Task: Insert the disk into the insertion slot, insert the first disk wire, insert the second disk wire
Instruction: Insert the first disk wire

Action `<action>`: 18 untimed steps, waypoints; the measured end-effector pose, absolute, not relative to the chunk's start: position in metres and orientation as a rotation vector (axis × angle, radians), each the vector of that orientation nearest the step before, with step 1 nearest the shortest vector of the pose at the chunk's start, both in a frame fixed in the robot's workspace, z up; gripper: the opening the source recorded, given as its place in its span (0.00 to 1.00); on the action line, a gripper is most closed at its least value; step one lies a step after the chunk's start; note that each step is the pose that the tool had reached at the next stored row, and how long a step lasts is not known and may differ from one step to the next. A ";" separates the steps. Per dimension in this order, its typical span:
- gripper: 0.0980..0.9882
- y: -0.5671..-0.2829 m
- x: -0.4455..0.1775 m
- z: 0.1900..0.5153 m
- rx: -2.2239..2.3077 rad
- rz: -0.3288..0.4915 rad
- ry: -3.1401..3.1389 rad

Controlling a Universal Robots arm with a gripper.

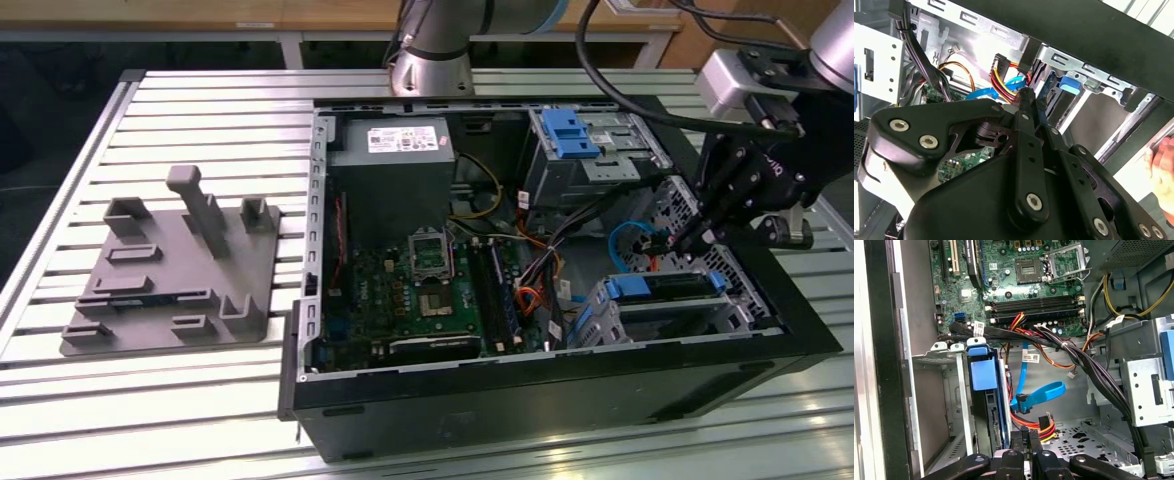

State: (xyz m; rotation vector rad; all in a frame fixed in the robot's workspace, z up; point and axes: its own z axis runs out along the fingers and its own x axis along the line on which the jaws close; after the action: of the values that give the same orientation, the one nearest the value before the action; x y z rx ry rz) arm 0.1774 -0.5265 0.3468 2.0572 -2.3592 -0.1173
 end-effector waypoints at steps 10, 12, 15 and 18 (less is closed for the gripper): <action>0.07 -0.527 0.178 0.347 2.056 -0.111 -2.350; 0.07 -0.527 0.177 0.347 2.056 -0.109 -2.347; 0.07 -0.527 0.178 0.347 2.059 -0.108 -2.342; 0.07 -0.526 0.178 0.346 2.076 -0.108 -2.325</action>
State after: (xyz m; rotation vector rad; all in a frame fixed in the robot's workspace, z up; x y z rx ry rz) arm 0.1778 -0.5265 0.3464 2.0764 -2.3255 -0.1079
